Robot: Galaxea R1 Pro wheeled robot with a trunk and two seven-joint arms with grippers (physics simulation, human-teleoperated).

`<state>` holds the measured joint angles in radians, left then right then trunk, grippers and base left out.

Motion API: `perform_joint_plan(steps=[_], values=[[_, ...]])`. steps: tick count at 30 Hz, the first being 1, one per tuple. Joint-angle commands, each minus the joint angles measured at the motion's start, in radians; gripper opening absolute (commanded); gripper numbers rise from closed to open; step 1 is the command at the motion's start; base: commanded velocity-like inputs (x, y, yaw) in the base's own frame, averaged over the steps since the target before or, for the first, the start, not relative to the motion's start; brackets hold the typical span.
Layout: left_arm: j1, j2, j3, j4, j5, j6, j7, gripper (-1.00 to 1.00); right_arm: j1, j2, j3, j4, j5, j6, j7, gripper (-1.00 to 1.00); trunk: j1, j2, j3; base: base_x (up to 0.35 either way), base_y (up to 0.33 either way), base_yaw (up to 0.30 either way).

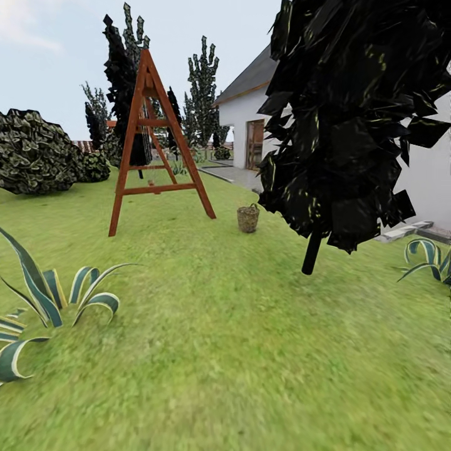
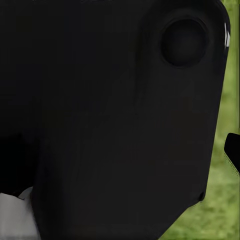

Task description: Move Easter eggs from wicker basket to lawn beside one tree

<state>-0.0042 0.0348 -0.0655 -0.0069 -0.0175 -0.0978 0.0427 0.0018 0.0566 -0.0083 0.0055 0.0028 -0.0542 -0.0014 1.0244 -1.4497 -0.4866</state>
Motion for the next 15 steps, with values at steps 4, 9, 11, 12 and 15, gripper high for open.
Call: perform_joint_plan(steps=[4, 9, 11, 12, 15], values=[[0.0, 0.0, -0.007, 0.001, -0.002, -0.003, 0.004, 1.0, 0.0, 0.0, -0.002, 0.001, 0.0, -0.004, 0.0, 1.0, 0.001, 0.0, -0.001, 0.338, 0.0, -0.031], [0.0, 0.0, -0.007, 0.001, -0.002, -0.003, 0.004, 1.0, 0.0, -0.001, -0.003, 0.001, 0.0, -0.004, -0.001, 1.0, 0.001, 0.0, -0.001, 0.338, 0.0, -0.008], [0.0, 0.0, -0.007, 0.001, -0.002, -0.003, 0.004, 1.0, 0.0, -0.001, -0.003, 0.001, 0.0, -0.004, -0.001, 1.0, 0.001, 0.0, -0.001, 0.338, 0.0, -0.002], [0.0, 0.0, -0.007, 0.001, -0.002, -0.003, 0.004, 1.0, 0.0, -0.001, -0.003, 0.001, 0.0, -0.003, -0.001, 1.0, 0.001, 0.0, -0.001, 0.339, 0.0, -0.001], [0.0, 0.0, -0.007, 0.001, -0.002, -0.003, 0.003, 1.0, 0.0, -0.001, -0.003, 0.001, 0.0, -0.003, -0.001, 1.0, 0.001, 0.0, -0.001, 0.338, 0.0, -0.001]])
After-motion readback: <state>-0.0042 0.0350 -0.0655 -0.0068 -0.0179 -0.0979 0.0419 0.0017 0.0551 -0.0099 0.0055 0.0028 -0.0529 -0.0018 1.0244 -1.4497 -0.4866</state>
